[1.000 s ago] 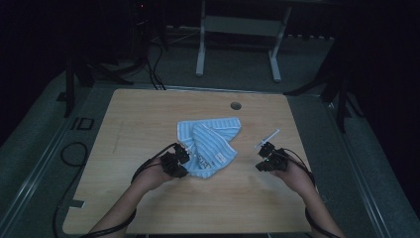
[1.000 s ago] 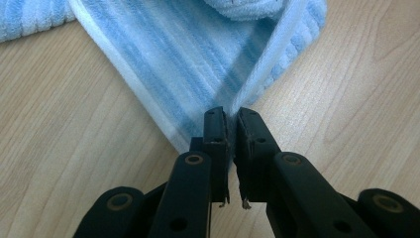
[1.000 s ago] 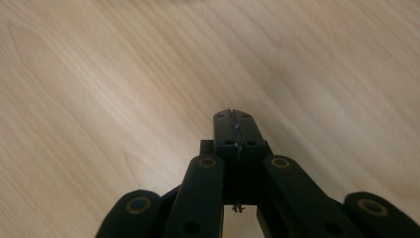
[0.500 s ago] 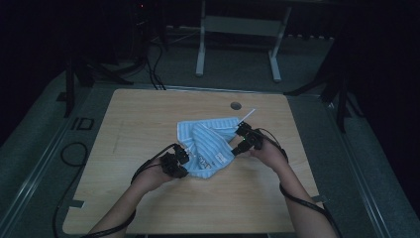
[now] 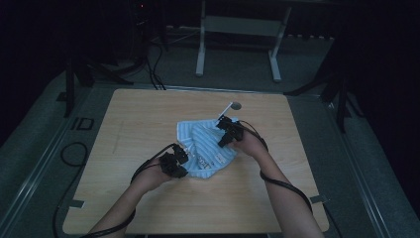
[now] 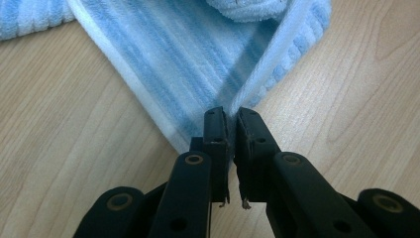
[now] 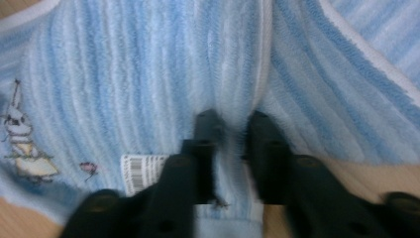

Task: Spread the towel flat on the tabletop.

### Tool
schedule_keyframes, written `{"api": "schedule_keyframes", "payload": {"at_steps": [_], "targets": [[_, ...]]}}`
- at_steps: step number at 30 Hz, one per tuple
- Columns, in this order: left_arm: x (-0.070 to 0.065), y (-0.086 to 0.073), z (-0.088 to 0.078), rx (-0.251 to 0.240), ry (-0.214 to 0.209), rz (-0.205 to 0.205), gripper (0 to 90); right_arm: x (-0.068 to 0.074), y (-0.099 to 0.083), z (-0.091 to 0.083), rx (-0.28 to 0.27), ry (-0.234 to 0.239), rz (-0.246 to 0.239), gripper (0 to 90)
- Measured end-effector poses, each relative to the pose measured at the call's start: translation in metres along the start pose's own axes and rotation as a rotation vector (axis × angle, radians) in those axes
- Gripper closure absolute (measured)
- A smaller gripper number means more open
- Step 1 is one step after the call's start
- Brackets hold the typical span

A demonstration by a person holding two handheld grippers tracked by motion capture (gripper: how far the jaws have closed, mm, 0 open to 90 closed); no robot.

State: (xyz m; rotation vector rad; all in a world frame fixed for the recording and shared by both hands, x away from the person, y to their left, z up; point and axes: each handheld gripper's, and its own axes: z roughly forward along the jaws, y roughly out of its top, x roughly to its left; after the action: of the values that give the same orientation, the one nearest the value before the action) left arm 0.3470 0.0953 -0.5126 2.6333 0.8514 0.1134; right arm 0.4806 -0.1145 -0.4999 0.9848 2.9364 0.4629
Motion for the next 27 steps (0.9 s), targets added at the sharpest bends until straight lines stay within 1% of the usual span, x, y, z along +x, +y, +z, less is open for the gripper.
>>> {"api": "schedule_keyframes", "payload": {"at_steps": [1,4,6,7,10,11,12,13,14,15,16,18,19,21,22,23,24,25,27], "targets": [[0.0,0.0,0.0,0.001,0.001,0.001,83.2,0.003,-0.001,-0.004,-0.006,0.001,-0.008,86.5],[0.001,-0.001,-0.001,0.004,0.001,-0.002,83.2,0.011,-0.009,-0.02,-0.022,-0.021,-0.039,86.9],[0.0,-0.002,-0.002,-0.003,0.0,-0.007,83.2,0.017,-0.018,-0.034,-0.033,-0.052,-0.047,86.9],[-0.001,-0.002,-0.002,-0.003,-0.001,-0.004,83.1,0.02,-0.024,-0.042,-0.041,-0.055,-0.042,86.8],[-0.005,-0.001,-0.001,0.001,-0.005,0.01,83.1,0.031,-0.049,-0.064,-0.083,-0.082,-0.066,86.8],[-0.006,0.0,-0.001,0.0,-0.009,0.012,82.2,0.034,-0.06,-0.071,-0.107,-0.081,-0.071,86.7],[-0.008,0.0,-0.001,0.005,-0.011,0.02,81.4,0.038,-0.072,-0.076,-0.123,-0.067,-0.069,86.7],[-0.009,0.001,0.0,0.007,-0.013,0.025,81.3,0.041,-0.084,-0.08,-0.135,-0.055,-0.068,86.6],[-0.011,0.001,0.0,0.006,-0.014,0.029,81.3,0.044,-0.096,-0.082,-0.141,-0.057,-0.066,86.5],[-0.013,0.002,0.001,0.008,-0.017,0.032,81.3,0.046,-0.108,-0.084,-0.148,-0.059,-0.063,86.4],[-0.015,0.003,0.001,0.013,-0.022,0.041,81.3,0.049,-0.119,-0.085,-0.15,-0.051,-0.058,86.3],[-0.019,0.003,0.002,0.014,-0.029,0.047,81.3,0.053,-0.142,-0.083,-0.15,-0.057,-0.043,86.3],[-0.021,0.003,0.002,0.015,-0.034,0.051,79.9,0.055,-0.152,-0.081,-0.151,-0.054,-0.024,86.2],[-0.024,0.003,0.003,0.016,-0.051,0.06,79.9,0.06,-0.172,-0.072,-0.134,-0.039,-0.014,85.8],[-0.026,0.003,0.003,0.02,-0.058,0.069,79.1,0.061,-0.181,-0.067,-0.129,-0.034,0.006,85.7],[-0.028,0.003,0.003,0.023,-0.066,0.072,79.1,0.062,-0.19,-0.062,-0.116,-0.029,0.013,84.9],[-0.029,0.003,0.003,0.028,-0.074,0.076,78.9,0.062,-0.197,-0.057,-0.108,-0.017,0.031,82.5],[-0.031,0.003,0.003,0.033,-0.073,0.08,77.2,0.063,-0.204,-0.053,-0.098,-0.004,0.045,81.0],[-0.031,0.002,0.001,0.047,-0.075,0.082,73.0,0.063,-0.216,-0.05,-0.071,-0.004,0.058,72.2]]}}
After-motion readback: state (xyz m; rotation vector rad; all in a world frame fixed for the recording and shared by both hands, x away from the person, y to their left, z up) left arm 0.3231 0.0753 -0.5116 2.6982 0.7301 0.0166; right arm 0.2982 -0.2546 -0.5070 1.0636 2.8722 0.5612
